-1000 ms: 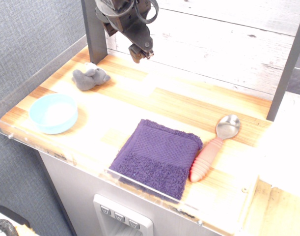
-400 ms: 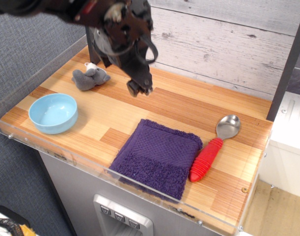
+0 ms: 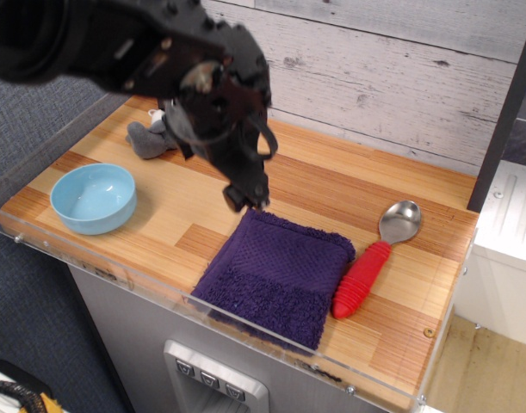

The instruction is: Slide the purple rag next to the grey one.

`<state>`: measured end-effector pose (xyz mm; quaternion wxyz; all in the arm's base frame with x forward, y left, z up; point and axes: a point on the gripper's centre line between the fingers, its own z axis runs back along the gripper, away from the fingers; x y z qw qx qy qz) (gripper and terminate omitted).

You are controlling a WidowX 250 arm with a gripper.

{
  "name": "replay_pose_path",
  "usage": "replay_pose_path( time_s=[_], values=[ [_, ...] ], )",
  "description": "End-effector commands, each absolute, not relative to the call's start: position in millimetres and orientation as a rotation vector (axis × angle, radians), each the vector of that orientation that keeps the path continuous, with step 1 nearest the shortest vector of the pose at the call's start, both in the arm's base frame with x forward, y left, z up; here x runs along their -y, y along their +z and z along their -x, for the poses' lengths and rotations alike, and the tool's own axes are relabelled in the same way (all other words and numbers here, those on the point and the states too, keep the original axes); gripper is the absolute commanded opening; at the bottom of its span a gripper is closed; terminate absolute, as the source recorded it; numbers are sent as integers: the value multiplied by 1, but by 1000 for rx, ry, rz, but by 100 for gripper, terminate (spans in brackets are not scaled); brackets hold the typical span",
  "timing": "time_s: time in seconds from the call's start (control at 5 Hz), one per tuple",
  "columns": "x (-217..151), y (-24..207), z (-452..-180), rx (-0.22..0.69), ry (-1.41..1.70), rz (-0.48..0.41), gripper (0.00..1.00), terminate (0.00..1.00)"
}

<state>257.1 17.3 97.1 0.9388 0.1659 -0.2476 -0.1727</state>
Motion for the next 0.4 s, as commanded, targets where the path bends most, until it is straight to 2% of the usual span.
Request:
replay_pose_path(
  time_s=[0.0, 0.2],
  values=[
    [-1, 93, -248, 531, -147, -81, 100, 0],
    [6, 81, -245, 493, -121, -40, 100, 0]
  ],
)
